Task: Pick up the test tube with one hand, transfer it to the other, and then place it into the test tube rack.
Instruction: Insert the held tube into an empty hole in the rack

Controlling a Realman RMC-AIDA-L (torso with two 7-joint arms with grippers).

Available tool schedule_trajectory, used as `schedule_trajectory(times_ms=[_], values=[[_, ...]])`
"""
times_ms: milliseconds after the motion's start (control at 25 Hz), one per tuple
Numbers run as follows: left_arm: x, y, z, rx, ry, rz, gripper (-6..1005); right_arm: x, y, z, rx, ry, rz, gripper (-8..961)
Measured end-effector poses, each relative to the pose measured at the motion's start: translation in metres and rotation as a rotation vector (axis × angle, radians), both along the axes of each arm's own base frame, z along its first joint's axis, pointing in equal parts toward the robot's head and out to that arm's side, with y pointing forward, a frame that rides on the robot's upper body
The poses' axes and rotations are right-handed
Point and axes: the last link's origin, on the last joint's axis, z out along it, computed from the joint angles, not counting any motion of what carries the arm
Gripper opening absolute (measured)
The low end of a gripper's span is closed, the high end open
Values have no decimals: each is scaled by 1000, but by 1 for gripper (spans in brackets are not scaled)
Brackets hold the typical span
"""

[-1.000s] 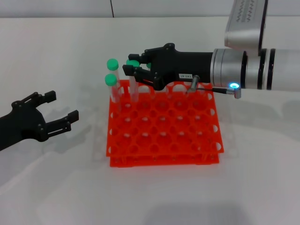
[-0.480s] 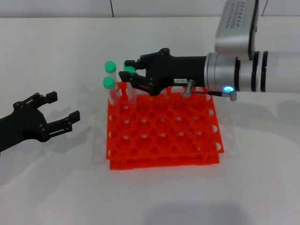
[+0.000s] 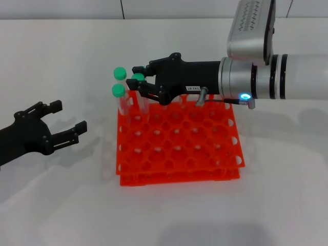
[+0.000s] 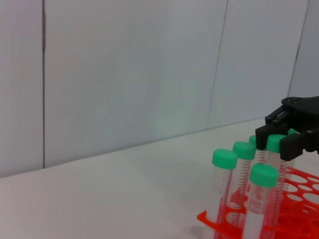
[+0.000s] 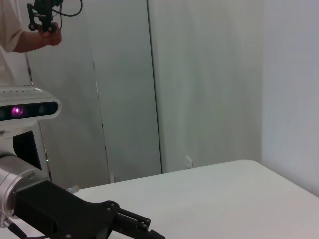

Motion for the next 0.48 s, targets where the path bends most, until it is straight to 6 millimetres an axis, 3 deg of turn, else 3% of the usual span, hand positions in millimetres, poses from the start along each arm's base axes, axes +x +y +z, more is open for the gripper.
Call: schedule_trajectory(times_ms=[400, 480], values=[[0, 0, 0, 1, 0, -1, 893, 0, -2, 0, -3, 6, 5, 264], [0, 0, 0, 1, 0, 0, 893, 0, -1, 0, -2, 7, 5, 348]])
